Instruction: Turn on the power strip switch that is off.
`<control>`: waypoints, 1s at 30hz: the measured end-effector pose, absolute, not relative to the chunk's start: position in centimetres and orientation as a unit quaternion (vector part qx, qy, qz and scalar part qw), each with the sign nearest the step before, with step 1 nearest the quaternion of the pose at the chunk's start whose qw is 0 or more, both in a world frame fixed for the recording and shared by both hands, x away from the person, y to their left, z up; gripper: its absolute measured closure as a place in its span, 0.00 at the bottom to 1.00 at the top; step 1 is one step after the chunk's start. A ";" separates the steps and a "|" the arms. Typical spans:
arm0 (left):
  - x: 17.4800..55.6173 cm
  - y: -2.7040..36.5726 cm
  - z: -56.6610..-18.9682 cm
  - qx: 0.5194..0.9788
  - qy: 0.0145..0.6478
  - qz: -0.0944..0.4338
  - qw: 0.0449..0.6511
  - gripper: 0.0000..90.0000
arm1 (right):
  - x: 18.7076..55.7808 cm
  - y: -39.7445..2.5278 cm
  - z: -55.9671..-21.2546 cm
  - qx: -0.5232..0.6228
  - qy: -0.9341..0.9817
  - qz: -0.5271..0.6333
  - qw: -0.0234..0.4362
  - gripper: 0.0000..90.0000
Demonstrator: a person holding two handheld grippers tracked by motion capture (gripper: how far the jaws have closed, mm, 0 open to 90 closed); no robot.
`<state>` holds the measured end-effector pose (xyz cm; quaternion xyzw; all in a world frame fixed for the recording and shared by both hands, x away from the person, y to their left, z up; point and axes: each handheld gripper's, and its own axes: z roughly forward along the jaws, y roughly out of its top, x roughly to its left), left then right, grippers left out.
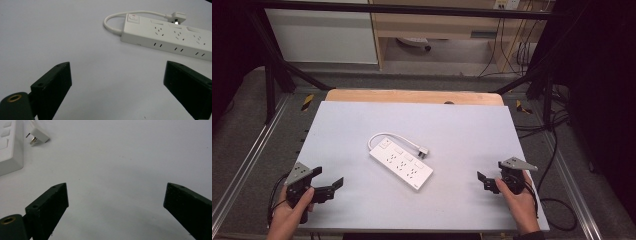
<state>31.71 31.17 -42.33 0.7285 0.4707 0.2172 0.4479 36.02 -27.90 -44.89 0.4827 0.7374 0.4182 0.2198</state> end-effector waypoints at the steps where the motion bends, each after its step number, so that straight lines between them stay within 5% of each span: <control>1: 31.7 31.2 -42.4 0.729 0.472 0.216 0.447 0.09 | 36.0 -27.9 -44.9 0.483 0.737 0.418 0.220 0.07; 30: 32.3 30.8 -43.0 0.740 0.468 0.203 0.438 0.08 | 35.8 -27.0 -43.6 0.461 0.738 0.447 0.207 0.05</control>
